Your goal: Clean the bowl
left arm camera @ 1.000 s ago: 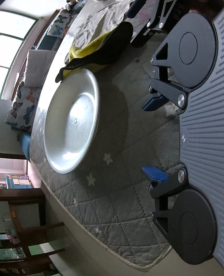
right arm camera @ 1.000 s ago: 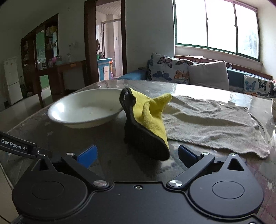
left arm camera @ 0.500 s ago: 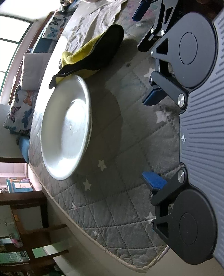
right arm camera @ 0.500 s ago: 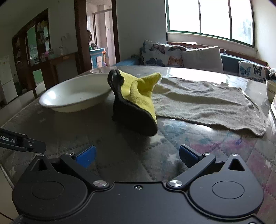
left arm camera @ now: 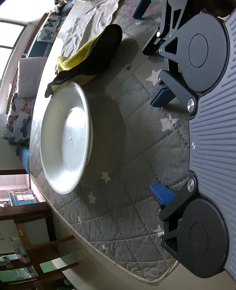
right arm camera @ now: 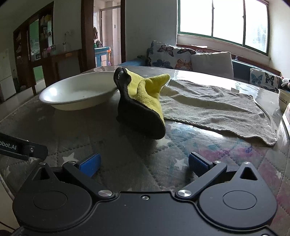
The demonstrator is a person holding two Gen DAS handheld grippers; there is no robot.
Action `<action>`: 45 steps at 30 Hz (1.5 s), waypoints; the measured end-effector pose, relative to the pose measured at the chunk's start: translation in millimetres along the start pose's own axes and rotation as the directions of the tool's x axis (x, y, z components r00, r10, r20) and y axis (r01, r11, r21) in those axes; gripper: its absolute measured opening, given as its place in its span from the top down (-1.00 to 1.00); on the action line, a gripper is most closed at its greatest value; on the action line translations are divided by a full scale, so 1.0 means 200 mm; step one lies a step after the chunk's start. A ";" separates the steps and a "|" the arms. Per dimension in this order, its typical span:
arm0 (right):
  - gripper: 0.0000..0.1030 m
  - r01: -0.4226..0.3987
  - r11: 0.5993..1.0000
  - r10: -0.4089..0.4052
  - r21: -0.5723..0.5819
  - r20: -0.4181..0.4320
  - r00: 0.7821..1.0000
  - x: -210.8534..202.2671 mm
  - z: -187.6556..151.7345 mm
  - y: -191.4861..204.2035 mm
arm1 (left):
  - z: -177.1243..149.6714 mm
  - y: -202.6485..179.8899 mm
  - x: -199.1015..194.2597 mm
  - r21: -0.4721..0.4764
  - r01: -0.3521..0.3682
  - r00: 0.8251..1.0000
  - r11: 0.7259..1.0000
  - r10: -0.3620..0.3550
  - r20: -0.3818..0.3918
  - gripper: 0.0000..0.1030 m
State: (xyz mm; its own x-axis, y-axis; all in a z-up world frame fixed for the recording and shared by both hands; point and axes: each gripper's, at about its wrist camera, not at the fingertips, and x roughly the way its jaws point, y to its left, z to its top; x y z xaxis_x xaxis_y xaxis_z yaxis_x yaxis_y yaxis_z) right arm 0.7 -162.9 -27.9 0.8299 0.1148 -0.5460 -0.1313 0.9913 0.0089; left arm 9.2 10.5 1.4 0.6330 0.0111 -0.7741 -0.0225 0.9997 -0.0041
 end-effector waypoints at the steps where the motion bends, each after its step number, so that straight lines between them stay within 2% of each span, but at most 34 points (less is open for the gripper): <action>1: -1.00 0.000 1.000 0.000 0.000 -0.002 1.000 0.00 -0.01 0.01 | 0.00 0.00 0.00 0.002 -0.001 1.000 1.000 0.001 -0.002 -0.81; 27: -1.00 0.004 1.000 -0.002 0.017 -0.072 0.997 0.03 0.04 -0.03 | 0.04 -0.01 0.03 0.026 0.012 0.996 1.000 -0.010 -0.087 -0.98; 45: -1.00 0.009 1.000 -0.008 0.005 -0.074 0.997 0.02 0.04 -0.09 | 0.03 -0.01 0.02 0.039 0.017 0.997 0.999 -0.014 -0.076 -0.99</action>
State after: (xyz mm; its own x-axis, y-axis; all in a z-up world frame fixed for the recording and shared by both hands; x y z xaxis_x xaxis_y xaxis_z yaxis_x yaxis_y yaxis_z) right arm 9.9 -180.5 -23.6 0.7887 0.1014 -0.6063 -0.1214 0.9926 0.0082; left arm 15.6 8.7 1.8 0.5728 -0.0041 -0.8197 0.0180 0.9998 0.0075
